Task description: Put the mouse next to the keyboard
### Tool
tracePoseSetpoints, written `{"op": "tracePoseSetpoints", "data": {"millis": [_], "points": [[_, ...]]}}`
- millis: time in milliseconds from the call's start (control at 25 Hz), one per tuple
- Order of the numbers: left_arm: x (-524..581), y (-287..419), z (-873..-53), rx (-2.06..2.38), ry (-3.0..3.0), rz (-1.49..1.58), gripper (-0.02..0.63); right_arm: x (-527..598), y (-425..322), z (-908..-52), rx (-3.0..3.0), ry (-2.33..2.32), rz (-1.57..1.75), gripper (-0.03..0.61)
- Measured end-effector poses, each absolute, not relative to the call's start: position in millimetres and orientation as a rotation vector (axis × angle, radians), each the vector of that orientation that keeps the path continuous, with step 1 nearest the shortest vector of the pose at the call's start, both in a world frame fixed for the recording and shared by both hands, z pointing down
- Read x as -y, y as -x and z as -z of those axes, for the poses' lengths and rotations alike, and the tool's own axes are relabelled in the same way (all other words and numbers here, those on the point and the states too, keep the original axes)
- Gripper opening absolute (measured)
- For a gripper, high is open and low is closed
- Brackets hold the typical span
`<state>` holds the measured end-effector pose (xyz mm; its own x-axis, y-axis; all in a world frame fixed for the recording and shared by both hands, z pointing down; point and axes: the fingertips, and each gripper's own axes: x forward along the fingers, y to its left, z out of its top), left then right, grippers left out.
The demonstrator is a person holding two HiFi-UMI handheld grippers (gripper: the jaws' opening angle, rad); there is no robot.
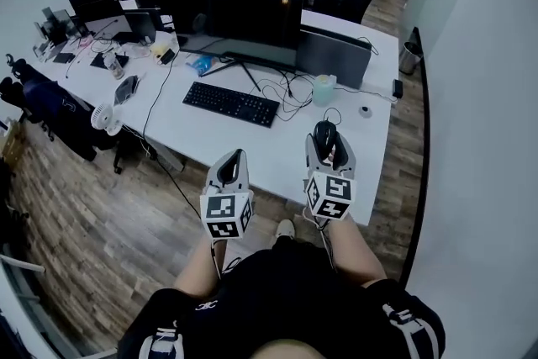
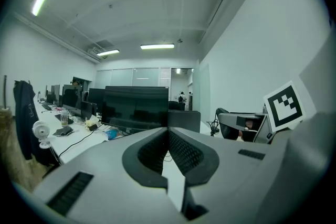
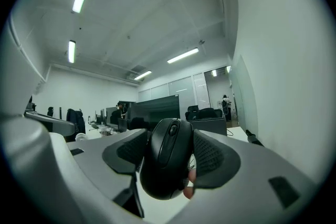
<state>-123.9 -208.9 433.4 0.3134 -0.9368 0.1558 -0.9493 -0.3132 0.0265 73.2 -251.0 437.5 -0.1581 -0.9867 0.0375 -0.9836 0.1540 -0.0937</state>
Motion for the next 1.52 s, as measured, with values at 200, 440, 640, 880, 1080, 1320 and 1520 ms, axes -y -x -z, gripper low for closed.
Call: {"op": "tracePoseSetpoints", "data": {"millis": [200, 440, 640, 880, 1080, 1320, 1520], "points": [[318, 96, -432, 1.754, -2.438, -0.187, 0.012, 361, -108, -443, -2.365, 2.049, 0.177, 0.291], [396, 71, -444, 1.722, -2.421, -0.252, 0.011, 454, -131, -483, -2.416, 2.129, 0.233, 0.291], [432, 65, -456, 1.696, -2.404, -0.288, 0.012, 504, -130, -546, -2.532, 2.240, 0.252, 0.291], [459, 68, -473, 1.662, -2.402, -0.347, 0.011, 533, -131, -612, -2.550, 2.340, 0.399, 0.291], [482, 80, -483, 1.643, -2.406, -0.362, 0.012, 540, -122, -655, -2.548, 2.380, 0.600, 0.291], [505, 95, -491, 1.589, -2.422, -0.373, 0.012, 547, -106, -691, -2.503, 2.399, 0.843, 0.291], [521, 103, -501, 1.555, -2.421, -0.383, 0.012, 551, -99, -727, -2.485, 2.423, 1.072, 0.293]]}}
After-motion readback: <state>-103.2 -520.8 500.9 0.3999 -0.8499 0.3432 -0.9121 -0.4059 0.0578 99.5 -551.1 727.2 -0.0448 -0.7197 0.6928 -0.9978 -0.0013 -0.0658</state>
